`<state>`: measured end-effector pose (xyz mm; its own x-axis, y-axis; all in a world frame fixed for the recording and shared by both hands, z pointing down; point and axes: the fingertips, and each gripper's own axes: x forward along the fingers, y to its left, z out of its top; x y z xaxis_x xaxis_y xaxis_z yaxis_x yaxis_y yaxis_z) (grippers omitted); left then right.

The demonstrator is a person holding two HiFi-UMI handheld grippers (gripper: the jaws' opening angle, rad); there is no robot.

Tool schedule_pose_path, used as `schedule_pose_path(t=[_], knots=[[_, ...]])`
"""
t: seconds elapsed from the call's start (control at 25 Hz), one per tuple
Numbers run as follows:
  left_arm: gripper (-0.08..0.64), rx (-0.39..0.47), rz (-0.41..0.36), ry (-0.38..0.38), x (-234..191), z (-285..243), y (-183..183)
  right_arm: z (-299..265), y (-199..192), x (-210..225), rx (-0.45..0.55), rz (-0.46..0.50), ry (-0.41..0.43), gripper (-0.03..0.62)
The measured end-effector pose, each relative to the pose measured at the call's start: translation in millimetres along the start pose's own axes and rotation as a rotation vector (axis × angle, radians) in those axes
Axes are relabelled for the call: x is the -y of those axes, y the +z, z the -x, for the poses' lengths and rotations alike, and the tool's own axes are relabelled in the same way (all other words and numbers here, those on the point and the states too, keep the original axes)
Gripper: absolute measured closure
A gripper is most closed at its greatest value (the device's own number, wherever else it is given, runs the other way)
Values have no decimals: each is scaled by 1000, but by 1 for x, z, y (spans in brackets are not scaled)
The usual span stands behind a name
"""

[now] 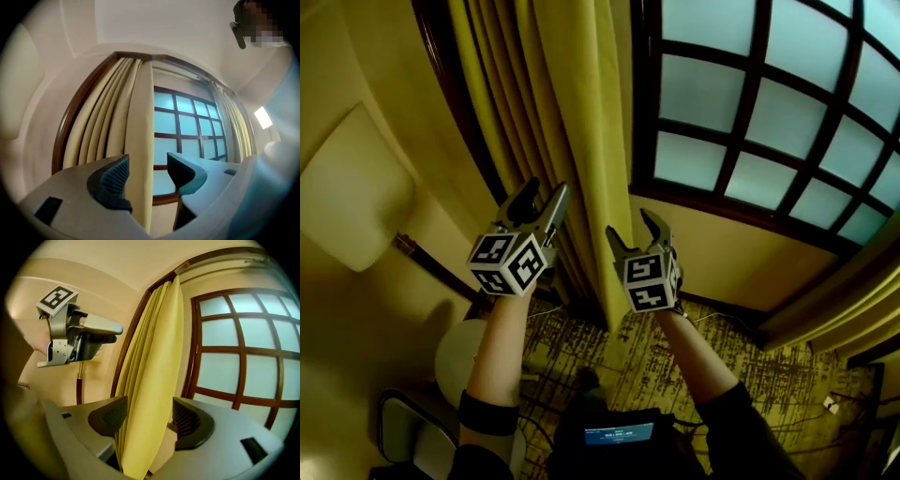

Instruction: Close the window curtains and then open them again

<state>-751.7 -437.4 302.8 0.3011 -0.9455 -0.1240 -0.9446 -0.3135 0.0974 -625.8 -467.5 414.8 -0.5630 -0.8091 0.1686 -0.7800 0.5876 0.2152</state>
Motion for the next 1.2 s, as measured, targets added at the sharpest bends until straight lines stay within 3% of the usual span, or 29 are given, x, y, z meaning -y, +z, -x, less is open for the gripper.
schedule_pose_path(t=[0.24,0.52,0.64,1.0,1.2], knots=[[344,-166,23,39,57,48,-86,100,-70,52,-81,-101,-16,307],[358,-341,27,6,117,94,-179,199,-176,84,-210,-236,-83,392],[370,-390,20,-21,129,112,-205,232,-206,84,-251,-233,-145,431],[405,-488,24,-121,129,150,-253,287,-255,43,-366,-339,-291,500],[470,-535,30,-99,93,179,-274,296,-284,7,-428,-404,-347,535]])
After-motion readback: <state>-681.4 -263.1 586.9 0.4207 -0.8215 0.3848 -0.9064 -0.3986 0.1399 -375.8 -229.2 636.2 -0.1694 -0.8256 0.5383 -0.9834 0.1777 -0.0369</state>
